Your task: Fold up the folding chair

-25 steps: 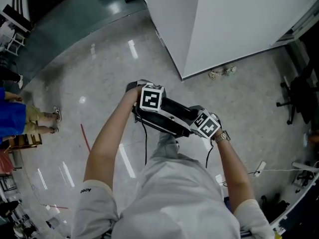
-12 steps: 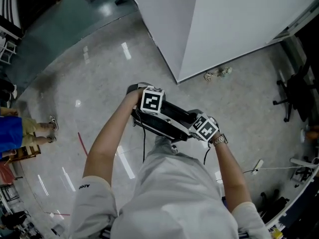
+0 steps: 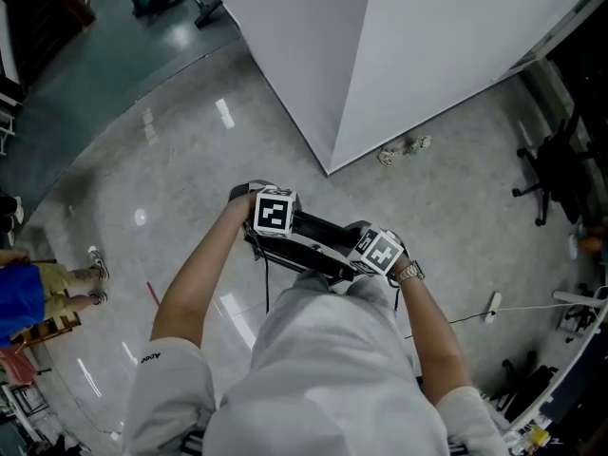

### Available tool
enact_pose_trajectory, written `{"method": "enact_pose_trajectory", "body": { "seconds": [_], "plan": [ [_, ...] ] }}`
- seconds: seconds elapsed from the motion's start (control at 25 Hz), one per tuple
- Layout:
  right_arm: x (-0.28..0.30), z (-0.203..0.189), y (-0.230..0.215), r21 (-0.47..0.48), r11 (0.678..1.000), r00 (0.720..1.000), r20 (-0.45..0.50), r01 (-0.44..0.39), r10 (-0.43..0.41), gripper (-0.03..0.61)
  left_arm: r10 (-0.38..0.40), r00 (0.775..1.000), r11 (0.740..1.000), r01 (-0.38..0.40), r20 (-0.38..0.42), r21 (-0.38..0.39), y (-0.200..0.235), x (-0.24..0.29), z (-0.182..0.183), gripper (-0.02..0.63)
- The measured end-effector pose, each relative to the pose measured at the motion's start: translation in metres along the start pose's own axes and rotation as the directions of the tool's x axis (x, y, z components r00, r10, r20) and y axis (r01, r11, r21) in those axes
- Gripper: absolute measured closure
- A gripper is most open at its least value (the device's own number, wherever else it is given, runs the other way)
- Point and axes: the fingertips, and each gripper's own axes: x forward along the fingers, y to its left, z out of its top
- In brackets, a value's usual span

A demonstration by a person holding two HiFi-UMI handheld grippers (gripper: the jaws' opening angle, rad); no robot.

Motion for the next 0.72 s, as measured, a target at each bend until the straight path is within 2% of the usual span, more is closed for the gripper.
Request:
{"method": "enact_pose_trajectory", "body": {
  "seconds": [0.2,0.36,0.56,0.72],
  "plan": [
    [0.003,0.008,-0.012,0.008,1.0,1.0,-0.019,-0.018,0.018,0.503,-0.009,1.0,1.0,0.009,0.009,-0.006,0.014,-0.006,-0.003,0.525],
    [-0.004,-0.002,-0.02,0.015,0.999,0.999,-0.006,-0.05,0.05,0.503,-0.022,1.0,1.0,0.022,0.003,-0.01,0.022,-0.004,0.011,0.526],
    [-0.009,-0.009,-0.037,-0.013,0.995,0.995,0.009,-0.098,0.099,0.505,-0.068,0.996,0.996,0.064,-0.053,-0.062,0.037,0.004,0.013,0.537],
    [-0.016,-0.011,-0.045,-0.042,0.987,0.988,-0.002,-0.153,0.153,0.508,-0.052,0.997,0.994,0.046,-0.06,-0.1,0.042,0.002,0.02,0.54]
  ]
}}
